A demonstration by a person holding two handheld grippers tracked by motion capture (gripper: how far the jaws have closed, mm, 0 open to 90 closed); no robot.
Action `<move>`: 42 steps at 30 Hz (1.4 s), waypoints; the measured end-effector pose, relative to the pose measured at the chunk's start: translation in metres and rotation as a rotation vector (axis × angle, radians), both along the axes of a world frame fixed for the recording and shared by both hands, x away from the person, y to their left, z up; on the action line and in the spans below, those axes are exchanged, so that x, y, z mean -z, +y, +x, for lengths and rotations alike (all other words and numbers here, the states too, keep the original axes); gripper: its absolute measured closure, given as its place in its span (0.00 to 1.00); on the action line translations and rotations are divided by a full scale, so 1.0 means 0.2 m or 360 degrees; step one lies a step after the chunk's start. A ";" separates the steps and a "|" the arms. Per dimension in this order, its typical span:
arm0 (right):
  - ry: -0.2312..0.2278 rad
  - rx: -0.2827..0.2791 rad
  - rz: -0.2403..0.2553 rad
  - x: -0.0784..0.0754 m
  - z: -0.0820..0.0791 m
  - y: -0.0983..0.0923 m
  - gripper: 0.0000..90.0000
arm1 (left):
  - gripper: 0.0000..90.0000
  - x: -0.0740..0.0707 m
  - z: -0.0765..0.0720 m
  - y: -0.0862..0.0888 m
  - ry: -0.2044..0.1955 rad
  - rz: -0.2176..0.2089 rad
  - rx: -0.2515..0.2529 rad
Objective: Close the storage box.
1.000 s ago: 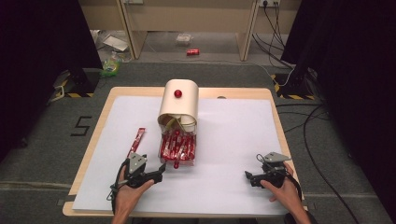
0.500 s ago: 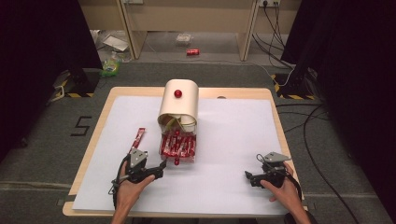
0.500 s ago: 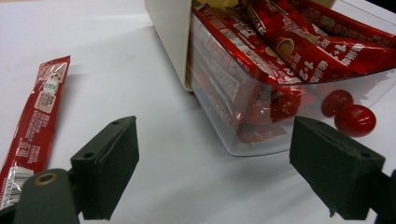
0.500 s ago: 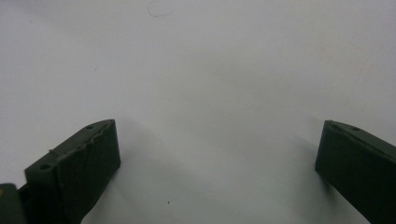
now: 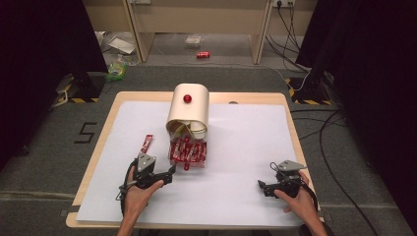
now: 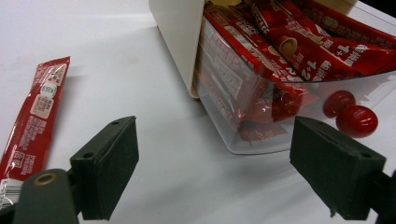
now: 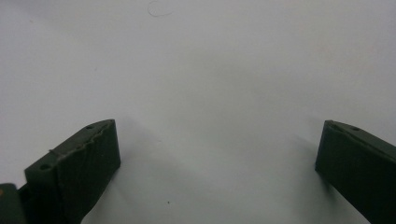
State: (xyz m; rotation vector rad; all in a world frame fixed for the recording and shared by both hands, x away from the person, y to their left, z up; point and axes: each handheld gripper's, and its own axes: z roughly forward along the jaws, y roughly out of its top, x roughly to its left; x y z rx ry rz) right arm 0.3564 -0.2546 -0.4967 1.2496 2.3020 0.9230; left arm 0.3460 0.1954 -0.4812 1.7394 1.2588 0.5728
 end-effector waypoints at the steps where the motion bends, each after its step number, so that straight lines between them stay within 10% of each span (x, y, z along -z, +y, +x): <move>1: 0.0000 0.0000 0.0000 0.00 0.00 0.00 0.00 | 0.17 0.00 0.00 0.00 0.0000 0.0000 0.0000; 42: 0.0002 0.0000 0.0000 0.00 0.00 0.00 0.00 | 0.16 0.00 0.16 -0.01 0.0004 -0.0013 -0.0028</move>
